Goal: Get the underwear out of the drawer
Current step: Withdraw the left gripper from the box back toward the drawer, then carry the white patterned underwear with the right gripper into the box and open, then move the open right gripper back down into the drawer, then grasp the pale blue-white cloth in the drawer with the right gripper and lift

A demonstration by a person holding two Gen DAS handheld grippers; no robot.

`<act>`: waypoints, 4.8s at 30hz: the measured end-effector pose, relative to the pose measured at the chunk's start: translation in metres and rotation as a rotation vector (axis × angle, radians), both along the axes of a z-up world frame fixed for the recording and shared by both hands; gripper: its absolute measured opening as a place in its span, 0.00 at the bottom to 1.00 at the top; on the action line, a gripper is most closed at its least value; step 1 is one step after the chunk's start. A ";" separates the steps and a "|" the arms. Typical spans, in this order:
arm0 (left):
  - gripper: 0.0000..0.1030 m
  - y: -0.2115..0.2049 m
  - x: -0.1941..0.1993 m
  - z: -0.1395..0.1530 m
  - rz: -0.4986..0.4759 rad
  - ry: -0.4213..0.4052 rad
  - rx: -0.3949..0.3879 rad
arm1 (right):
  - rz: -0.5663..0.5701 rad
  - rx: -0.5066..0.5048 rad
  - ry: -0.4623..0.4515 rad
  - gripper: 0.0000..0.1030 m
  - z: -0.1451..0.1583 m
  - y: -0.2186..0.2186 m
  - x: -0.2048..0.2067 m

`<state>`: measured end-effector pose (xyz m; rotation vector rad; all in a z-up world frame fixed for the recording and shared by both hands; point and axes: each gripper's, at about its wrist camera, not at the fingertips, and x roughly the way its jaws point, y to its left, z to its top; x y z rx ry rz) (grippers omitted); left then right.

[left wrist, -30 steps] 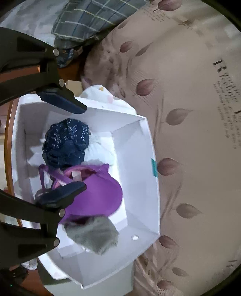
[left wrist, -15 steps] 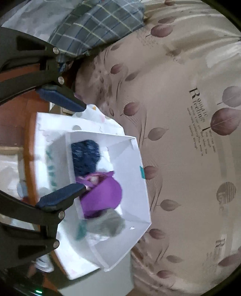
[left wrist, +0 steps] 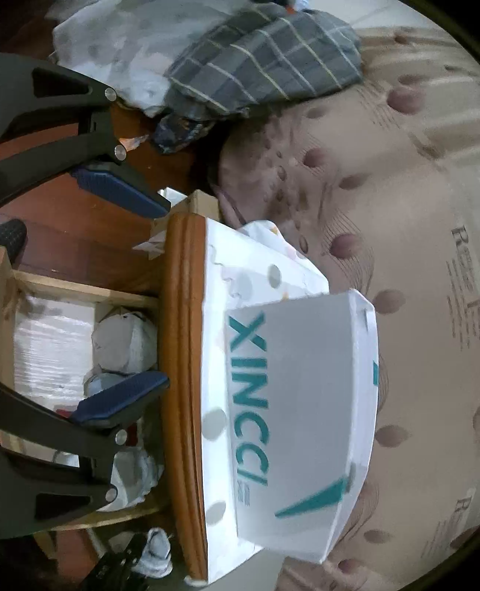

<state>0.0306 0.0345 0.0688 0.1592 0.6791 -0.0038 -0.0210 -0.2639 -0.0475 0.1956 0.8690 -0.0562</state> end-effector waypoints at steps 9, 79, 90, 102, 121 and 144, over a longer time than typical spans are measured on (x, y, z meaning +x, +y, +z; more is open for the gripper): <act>0.82 0.007 0.003 -0.041 0.025 0.047 -0.056 | 0.023 -0.040 0.007 0.33 -0.008 0.010 0.002; 0.84 0.095 0.027 -0.049 0.327 0.220 -0.234 | 0.442 -0.152 -0.055 0.80 0.193 0.077 0.064; 0.84 0.086 0.027 -0.059 0.267 0.266 -0.202 | 0.581 -0.238 0.220 0.80 0.044 0.071 0.018; 0.84 0.063 0.031 -0.076 0.170 0.345 -0.152 | 0.728 -0.464 0.315 0.80 -0.069 0.089 0.045; 0.84 0.030 0.037 -0.104 0.074 0.458 -0.118 | 0.786 -0.459 0.401 0.86 -0.139 0.087 0.084; 0.84 0.003 0.037 -0.122 -0.014 0.523 -0.129 | 0.809 -0.364 0.411 0.11 -0.108 0.080 0.056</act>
